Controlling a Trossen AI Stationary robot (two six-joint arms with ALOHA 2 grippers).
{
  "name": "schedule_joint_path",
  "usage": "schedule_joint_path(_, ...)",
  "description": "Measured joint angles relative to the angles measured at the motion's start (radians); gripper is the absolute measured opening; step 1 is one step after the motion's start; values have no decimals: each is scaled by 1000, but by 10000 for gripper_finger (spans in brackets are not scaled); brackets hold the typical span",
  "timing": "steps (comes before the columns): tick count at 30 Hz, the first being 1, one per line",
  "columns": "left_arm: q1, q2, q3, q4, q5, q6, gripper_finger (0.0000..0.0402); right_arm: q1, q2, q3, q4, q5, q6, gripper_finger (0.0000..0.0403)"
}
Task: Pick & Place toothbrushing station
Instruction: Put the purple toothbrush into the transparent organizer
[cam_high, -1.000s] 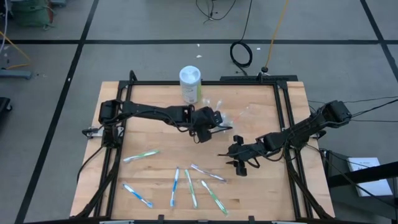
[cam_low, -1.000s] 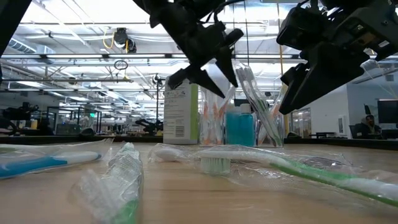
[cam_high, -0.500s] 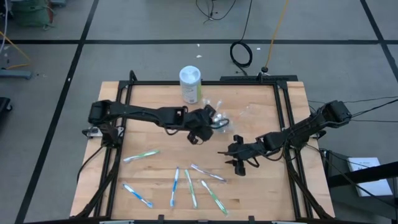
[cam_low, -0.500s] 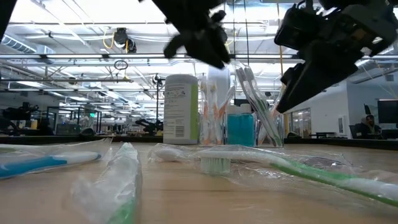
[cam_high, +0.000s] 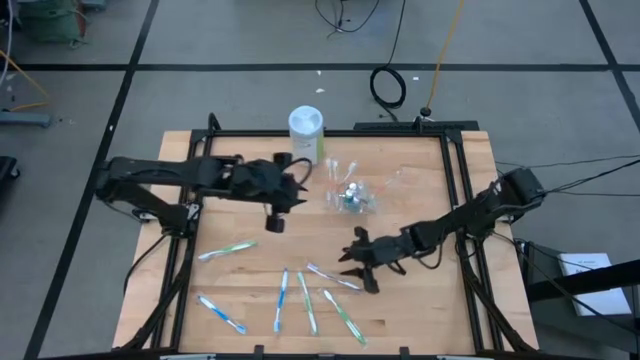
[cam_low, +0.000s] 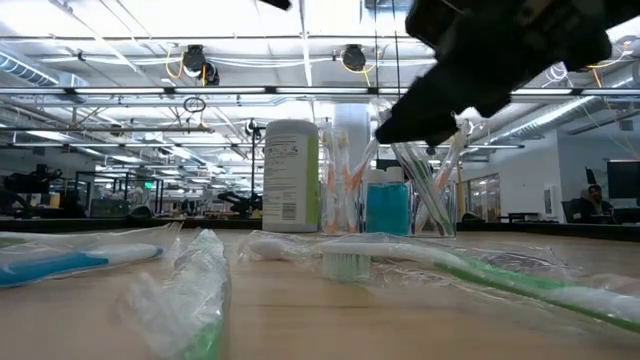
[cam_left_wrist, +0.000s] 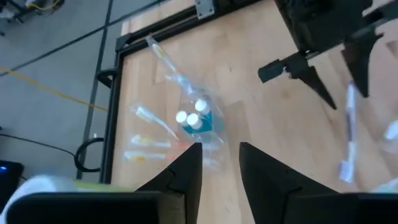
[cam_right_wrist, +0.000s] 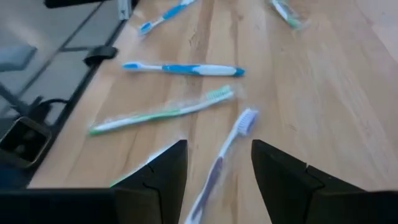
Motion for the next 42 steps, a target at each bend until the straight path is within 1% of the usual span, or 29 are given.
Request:
schedule_joint_path(2, -4, -29, 0, -27, -1, -20, 105, 9, 43, 54, -41, 19, 3, 169)
schedule_joint_path(5, -12, -63, 0, -74, -29, -78, 94, 16, 127, 154, -99, 10, 15, 169)
schedule_joint_path(8, -23, -68, 1, -85, -83, -127, 83, 22, 216, 246, -185, 11, 21, 169)
schedule_joint_path(11, -38, -69, -1, -104, -106, -146, 73, 25, 301, 325, -240, 14, 39, 169)
schedule_joint_path(15, -44, -61, 0, -106, -106, -165, 62, 21, 382, 383, -247, 15, 31, 169)
schedule_joint_path(19, -48, -56, 0, -105, -105, -170, 53, 4, 428, 391, -241, 46, 45, 169)
schedule_joint_path(26, -64, -47, 0, -126, -106, -160, 51, 5, 436, 392, -235, 55, 16, 169)
schedule_joint_path(30, -64, -46, 0, -121, -106, -159, 51, 22, 377, 387, -258, 141, -14, 169)
schedule_joint_path(33, -64, -44, 0, -122, -106, -157, 51, 27, 334, 389, -295, 240, -15, 169)
schedule_joint_path(37, -64, -44, 0, -122, -106, -158, 51, 21, 334, 382, -316, 272, 54, 169)
schedule_joint_path(42, -64, -44, 0, -123, -105, -160, 51, 12, 361, 364, -329, 246, 171, 169)
